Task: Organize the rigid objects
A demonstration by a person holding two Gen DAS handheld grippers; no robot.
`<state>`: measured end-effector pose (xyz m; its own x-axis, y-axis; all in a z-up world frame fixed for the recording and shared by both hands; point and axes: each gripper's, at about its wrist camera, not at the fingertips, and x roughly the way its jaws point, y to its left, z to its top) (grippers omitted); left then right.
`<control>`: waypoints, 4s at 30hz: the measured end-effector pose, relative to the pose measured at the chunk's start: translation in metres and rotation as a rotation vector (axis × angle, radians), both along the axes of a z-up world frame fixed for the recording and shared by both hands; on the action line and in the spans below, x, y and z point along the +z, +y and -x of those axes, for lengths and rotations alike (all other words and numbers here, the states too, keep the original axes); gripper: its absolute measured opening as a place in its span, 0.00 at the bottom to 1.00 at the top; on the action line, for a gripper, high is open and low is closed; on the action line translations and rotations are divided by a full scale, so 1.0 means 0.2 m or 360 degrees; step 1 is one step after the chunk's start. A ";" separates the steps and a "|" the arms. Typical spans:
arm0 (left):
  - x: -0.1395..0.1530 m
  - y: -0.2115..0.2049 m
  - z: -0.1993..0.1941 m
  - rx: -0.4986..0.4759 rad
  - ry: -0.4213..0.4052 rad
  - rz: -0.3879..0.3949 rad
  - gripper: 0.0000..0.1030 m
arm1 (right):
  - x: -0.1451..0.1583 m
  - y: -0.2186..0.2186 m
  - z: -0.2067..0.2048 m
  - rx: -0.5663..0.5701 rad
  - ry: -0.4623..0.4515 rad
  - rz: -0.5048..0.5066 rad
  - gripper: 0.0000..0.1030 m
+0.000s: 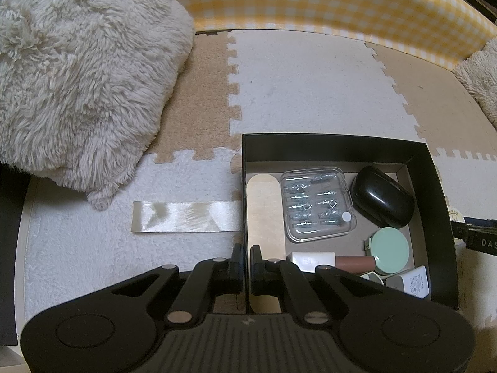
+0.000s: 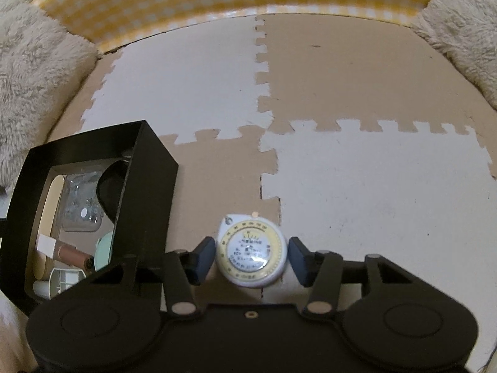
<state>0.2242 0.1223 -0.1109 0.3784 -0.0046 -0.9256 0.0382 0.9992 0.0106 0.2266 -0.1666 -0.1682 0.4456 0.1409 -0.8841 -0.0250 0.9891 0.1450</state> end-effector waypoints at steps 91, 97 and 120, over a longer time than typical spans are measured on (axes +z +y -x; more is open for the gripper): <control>0.34 -0.08 0.27 0.0145 -0.0422 -0.0001 0.80 | 0.56 0.21 0.38 0.0442 -0.0437 -0.0326 0.92; 0.49 -0.16 0.45 0.0153 -0.0565 0.0014 0.87 | 0.62 0.14 0.47 0.0405 -0.0482 -0.0271 0.92; 0.76 -0.28 1.24 0.0230 -0.0927 -0.0008 1.00 | 0.94 -0.12 1.02 0.0249 -0.0791 -0.0200 1.00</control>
<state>-0.0241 0.0654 0.0418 0.8198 0.0886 -0.5657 -0.1116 0.9937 -0.0060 0.0216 -0.1904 0.0192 0.7713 0.3307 -0.5438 -0.2668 0.9437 0.1954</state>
